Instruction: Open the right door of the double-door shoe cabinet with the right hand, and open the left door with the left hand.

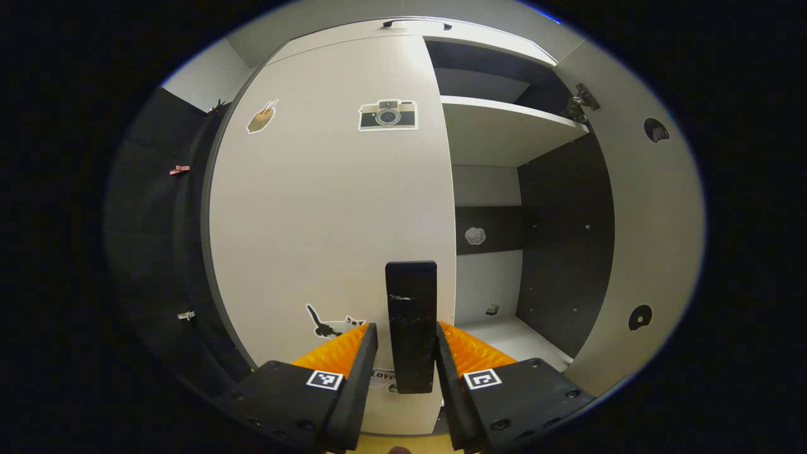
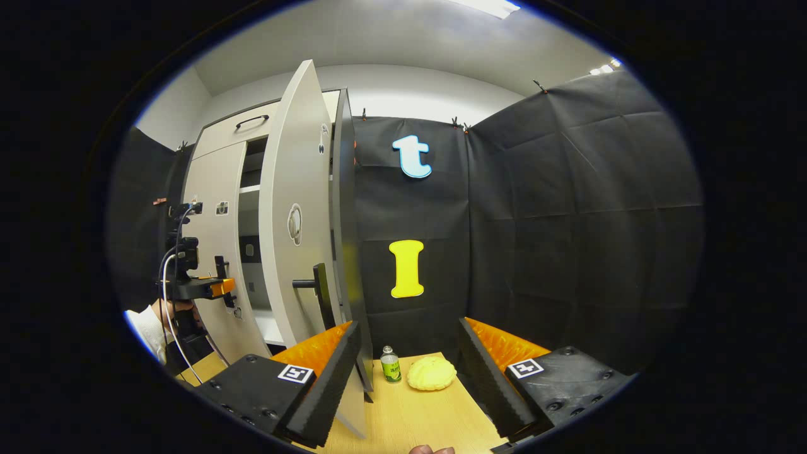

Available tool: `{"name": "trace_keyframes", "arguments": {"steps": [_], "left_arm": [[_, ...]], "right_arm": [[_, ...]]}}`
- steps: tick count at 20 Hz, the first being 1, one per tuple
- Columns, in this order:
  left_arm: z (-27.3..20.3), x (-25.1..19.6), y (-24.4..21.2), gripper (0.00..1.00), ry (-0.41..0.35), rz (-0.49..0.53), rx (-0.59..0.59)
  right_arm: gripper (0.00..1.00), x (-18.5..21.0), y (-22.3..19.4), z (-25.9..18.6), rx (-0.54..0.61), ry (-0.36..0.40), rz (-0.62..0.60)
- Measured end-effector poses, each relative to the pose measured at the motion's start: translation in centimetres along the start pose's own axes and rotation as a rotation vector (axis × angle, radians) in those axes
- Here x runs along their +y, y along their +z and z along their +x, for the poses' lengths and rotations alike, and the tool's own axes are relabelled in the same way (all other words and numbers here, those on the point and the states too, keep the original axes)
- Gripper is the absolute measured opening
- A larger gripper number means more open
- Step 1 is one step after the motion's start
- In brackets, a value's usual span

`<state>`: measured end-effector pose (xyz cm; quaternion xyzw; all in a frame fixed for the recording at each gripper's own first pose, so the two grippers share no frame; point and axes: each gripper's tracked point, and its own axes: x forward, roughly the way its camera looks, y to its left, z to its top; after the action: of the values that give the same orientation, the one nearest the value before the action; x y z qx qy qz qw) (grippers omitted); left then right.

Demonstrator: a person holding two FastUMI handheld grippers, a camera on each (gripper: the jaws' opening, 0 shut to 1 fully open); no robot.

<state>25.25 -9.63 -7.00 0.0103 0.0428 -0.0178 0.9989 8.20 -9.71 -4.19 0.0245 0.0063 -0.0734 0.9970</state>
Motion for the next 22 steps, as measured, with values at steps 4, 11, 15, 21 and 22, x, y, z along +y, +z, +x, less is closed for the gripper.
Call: {"name": "trace_keyframes", "arguments": {"steps": [4, 11, 15, 21, 22], "left_arm": [[0.1, -0.4, -0.7, 0.37, 0.022, 0.006, -0.004], [0.2, -0.4, -0.8, 0.28, -0.011, -0.034, 0.028], [-0.2, -0.3, -0.8, 0.20, -0.007, -0.022, 0.041], [-1.8, 0.6, -1.1, 0.18, -0.071, -0.030, 0.055], [-2.1, 0.7, -1.2, 0.18, -0.074, -0.039, 0.060]], "right_arm": [[0.96, -0.3, 0.8, -1.9, -0.014, -0.021, -0.021], [0.96, -0.7, 2.4, -3.4, -0.047, -0.045, -0.035], [0.96, -0.7, 2.3, -3.8, -0.049, -0.054, -0.051], [0.96, 0.2, 2.1, -2.8, -0.049, -0.043, -0.038], [0.96, 0.3, 2.2, -2.6, -0.052, -0.041, -0.038]]}}
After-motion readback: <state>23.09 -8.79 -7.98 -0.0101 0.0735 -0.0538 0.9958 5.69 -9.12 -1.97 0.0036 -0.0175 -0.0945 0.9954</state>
